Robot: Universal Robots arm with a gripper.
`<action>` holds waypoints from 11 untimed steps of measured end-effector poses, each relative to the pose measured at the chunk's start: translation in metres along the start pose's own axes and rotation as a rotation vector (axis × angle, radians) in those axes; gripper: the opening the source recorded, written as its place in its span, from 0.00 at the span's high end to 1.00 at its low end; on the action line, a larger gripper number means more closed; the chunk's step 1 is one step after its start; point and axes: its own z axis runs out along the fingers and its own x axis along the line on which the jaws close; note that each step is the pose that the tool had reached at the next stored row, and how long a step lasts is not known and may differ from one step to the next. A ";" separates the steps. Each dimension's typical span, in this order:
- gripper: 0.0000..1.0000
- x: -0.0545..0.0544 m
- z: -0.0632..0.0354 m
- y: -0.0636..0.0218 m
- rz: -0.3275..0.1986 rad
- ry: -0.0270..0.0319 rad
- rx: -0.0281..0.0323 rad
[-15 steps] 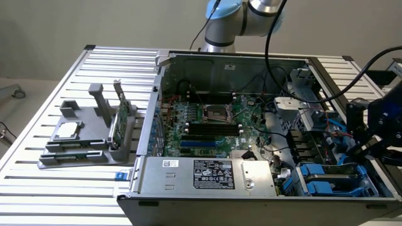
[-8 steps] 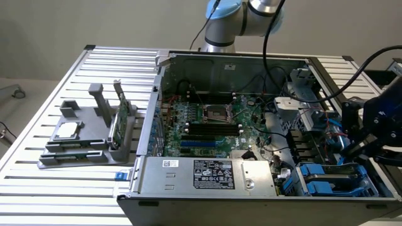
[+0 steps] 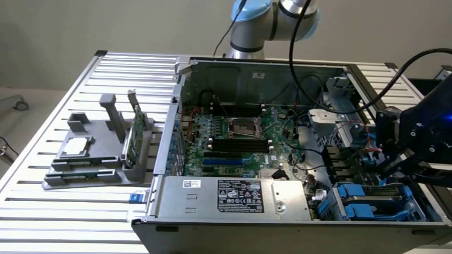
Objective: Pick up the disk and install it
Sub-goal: 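Insert the first disk wire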
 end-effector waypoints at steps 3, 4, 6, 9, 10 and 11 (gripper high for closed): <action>0.84 0.001 0.0001 -0.0019 0.025 -0.0003 -0.0024; 0.84 0.001 0.0001 -0.0024 0.032 -0.0003 -0.0033; 0.84 0.002 -0.0004 -0.0036 0.045 -0.0010 -0.0054; 0.84 0.003 -0.0023 -0.0047 0.060 -0.0030 -0.0108; 0.84 0.003 -0.0037 -0.0047 0.064 -0.0045 -0.0142; 0.84 0.004 -0.0052 -0.0048 0.067 -0.0064 -0.0183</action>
